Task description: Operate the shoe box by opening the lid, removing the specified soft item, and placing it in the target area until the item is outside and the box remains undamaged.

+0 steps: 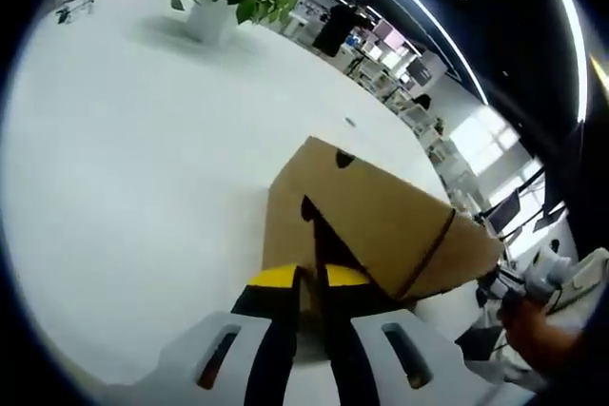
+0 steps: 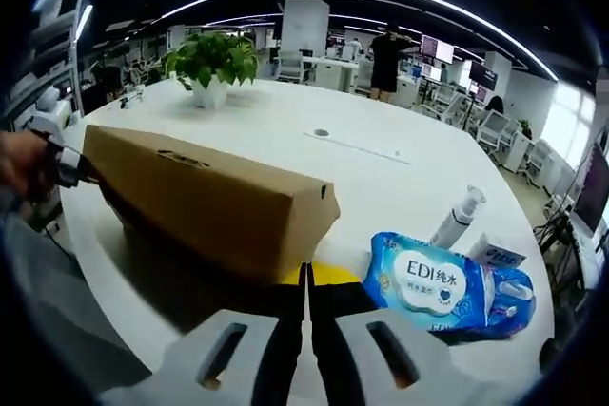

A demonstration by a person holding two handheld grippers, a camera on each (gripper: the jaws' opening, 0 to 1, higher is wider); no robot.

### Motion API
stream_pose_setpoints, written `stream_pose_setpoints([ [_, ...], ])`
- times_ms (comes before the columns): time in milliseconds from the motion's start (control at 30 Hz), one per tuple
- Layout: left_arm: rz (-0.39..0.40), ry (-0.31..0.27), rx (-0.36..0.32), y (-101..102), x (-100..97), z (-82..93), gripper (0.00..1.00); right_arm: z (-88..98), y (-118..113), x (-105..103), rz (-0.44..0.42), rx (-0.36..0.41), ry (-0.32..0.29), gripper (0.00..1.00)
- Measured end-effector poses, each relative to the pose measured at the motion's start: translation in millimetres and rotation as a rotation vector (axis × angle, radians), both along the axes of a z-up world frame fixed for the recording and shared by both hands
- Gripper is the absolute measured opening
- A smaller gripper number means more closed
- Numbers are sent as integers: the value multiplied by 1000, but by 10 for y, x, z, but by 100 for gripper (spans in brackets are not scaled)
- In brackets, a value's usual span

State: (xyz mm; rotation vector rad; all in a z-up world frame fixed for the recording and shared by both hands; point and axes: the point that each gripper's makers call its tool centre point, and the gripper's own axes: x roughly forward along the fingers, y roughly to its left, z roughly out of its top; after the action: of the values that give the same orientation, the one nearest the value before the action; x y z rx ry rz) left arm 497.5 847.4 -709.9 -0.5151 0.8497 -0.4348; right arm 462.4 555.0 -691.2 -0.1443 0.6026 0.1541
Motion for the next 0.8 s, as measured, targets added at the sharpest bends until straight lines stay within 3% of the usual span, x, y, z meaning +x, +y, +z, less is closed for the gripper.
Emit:
stream_pose_setpoints([
  [367, -78, -33, -3, 10, -192, 145, 8, 32, 34, -107, 6, 1, 4, 0],
  [467, -119, -67, 38, 48, -214, 147, 9, 0, 31, -146, 7, -1, 13, 0],
  [600, -205, -122, 161, 117, -237, 105, 10, -56, 47, -205, 13, -3, 28, 0],
  [800, -279, -175, 236, 96, -272, 126, 11, -153, 85, -298, 24, -18, 57, 0],
])
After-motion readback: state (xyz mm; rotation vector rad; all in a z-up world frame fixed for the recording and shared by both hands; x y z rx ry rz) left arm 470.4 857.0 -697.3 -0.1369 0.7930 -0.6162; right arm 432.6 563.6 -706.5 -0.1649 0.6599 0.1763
